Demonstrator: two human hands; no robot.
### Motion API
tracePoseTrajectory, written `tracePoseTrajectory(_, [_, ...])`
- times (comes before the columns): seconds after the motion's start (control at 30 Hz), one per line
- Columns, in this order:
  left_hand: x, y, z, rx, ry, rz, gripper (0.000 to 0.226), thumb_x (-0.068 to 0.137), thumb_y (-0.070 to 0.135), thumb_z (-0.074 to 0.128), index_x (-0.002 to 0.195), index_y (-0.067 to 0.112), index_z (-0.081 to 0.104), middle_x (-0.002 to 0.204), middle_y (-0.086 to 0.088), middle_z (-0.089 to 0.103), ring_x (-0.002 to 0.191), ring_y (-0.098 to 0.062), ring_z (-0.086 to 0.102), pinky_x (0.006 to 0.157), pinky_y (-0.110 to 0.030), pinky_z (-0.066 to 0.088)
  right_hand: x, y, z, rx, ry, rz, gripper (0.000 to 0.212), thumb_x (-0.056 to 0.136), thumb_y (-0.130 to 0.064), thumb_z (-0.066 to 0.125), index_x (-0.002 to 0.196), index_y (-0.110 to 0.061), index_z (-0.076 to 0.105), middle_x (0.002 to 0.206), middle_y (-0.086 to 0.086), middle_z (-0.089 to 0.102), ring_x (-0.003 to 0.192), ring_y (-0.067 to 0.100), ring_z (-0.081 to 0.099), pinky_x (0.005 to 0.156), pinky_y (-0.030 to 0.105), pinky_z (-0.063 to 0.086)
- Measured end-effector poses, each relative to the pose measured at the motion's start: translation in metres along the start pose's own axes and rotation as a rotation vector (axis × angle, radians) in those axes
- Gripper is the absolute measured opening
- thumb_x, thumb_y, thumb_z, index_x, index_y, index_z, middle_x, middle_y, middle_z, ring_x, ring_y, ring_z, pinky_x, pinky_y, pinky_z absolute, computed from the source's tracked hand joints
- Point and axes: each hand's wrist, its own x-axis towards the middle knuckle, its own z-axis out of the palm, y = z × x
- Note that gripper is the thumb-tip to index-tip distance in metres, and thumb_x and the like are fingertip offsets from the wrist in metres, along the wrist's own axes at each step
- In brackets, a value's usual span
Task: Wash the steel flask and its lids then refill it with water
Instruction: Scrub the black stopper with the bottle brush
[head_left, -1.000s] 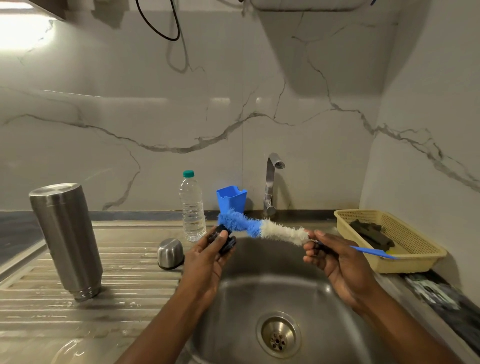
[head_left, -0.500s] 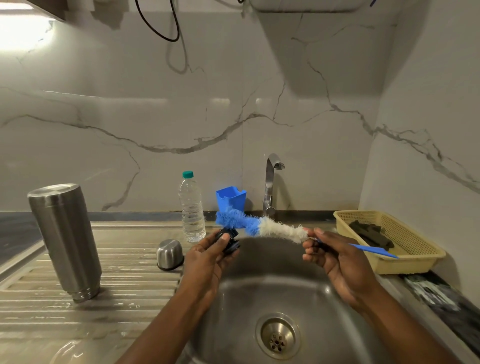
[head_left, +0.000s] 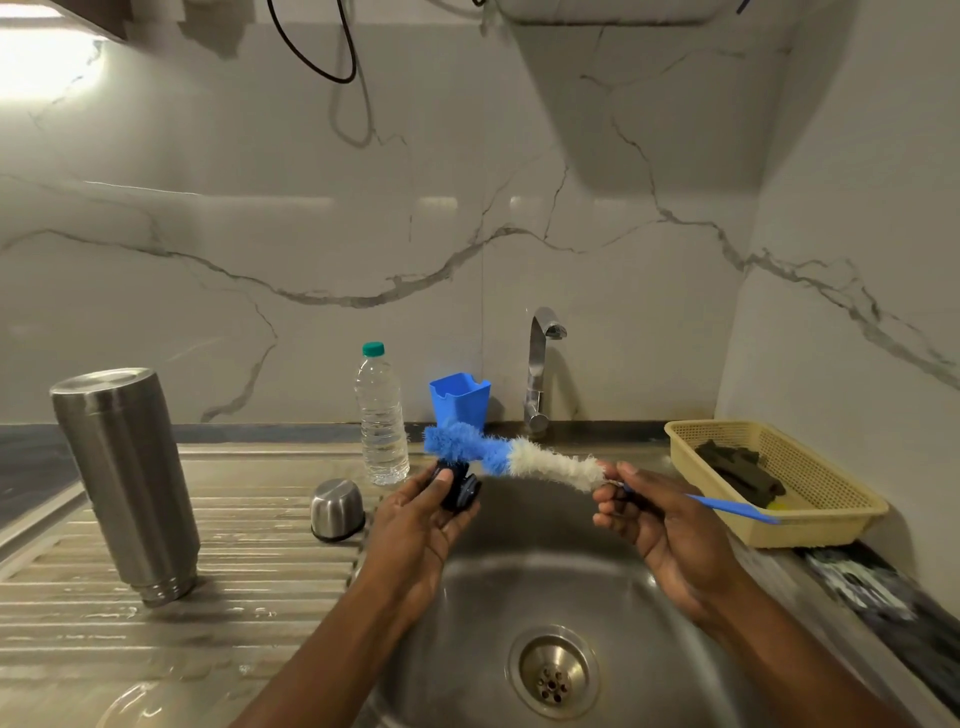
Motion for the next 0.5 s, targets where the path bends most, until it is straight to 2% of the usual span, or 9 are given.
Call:
tracePoseTrajectory(0.13, [0.001, 0.001, 0.002, -0.043, -0.016, -0.005, 0.038, 0.098, 0.002, 0.06, 0.136, -0.002, 0.059, 0.127, -0.027, 0.071, 0.119, -0.04, 0.07, 0.097, -0.051, 0.058, 0.003, -0.004, 0.002, 0.012, -0.002, 0.001, 0.027, 0.1, -0.015, 0.056, 0.108, 0.004, 0.074, 0.086, 0.021, 0.071, 0.073, 0.022, 0.071, 0.067, 0.032, 0.064])
tracePoseTrajectory(0.3, [-0.002, 0.004, 0.001, -0.052, -0.018, 0.015, 0.051, 0.086, 0.007, 0.067, 0.135, -0.003, 0.058, 0.13, -0.028, 0.069, 0.119, -0.04, 0.07, 0.097, -0.051, 0.059, 0.002, -0.004, -0.005, 0.054, 0.028, 0.02, 0.025, 0.1, -0.015, 0.057, 0.103, 0.001, 0.075, 0.083, 0.019, 0.07, 0.07, 0.021, 0.07, 0.064, 0.031, 0.063])
tracePoseTrajectory(0.4, [-0.004, 0.001, 0.005, -0.065, -0.004, 0.015, 0.049, 0.09, 0.007, 0.065, 0.137, -0.002, 0.058, 0.132, -0.028, 0.068, 0.121, -0.041, 0.069, 0.098, -0.051, 0.058, 0.003, -0.002, 0.002, 0.025, 0.009, 0.017, 0.026, 0.102, -0.015, 0.055, 0.106, 0.002, 0.074, 0.085, 0.02, 0.071, 0.073, 0.022, 0.071, 0.066, 0.032, 0.064])
tracePoseTrajectory(0.5, [0.0, 0.006, 0.001, -0.124, -0.008, 0.032, 0.037, 0.1, 0.006, 0.057, 0.135, -0.004, 0.058, 0.134, -0.029, 0.066, 0.129, -0.044, 0.063, 0.096, -0.049, 0.058, 0.003, -0.01, -0.002, 0.012, 0.06, -0.025, 0.025, 0.101, -0.014, 0.056, 0.105, 0.005, 0.072, 0.079, 0.018, 0.071, 0.068, 0.02, 0.068, 0.061, 0.03, 0.063])
